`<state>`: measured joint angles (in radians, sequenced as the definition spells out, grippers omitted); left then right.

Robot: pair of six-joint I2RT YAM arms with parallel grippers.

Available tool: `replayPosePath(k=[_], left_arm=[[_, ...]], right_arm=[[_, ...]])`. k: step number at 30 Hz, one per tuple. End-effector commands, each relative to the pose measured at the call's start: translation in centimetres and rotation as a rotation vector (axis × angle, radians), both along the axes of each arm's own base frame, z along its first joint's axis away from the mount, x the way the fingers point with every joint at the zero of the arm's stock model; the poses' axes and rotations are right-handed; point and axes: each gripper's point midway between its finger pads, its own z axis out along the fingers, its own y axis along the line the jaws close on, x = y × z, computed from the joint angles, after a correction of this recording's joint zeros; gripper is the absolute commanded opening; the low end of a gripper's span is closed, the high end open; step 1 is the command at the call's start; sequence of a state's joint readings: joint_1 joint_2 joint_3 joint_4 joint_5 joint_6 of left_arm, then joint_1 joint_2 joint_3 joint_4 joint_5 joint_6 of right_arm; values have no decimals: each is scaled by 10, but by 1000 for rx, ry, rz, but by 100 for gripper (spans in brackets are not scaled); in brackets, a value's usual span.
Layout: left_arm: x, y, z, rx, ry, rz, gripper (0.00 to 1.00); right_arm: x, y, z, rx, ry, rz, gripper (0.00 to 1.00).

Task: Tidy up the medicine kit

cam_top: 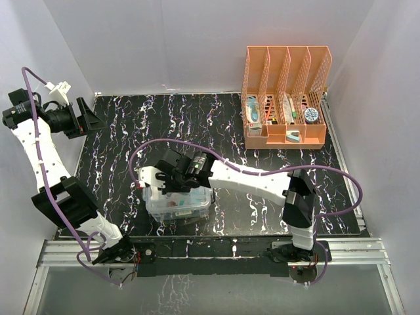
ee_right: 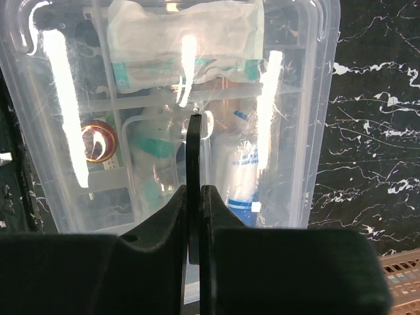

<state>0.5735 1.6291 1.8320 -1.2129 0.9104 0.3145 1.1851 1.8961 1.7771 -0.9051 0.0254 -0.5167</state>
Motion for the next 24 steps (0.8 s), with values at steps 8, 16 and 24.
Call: replayPosePath(k=[8,16,24], left_arm=[[-9,-9,6,-33,-18,-25,84],[-14,-9,0,-13,-1,-28,85],[-27,-15,-9,1,19,-61,85]], right_arm=[[-23,-15,-27,-35,97,-35,1],[-4,-8,-17,37,21,-119,36],[4,-8,64,271,-65,-180,51]])
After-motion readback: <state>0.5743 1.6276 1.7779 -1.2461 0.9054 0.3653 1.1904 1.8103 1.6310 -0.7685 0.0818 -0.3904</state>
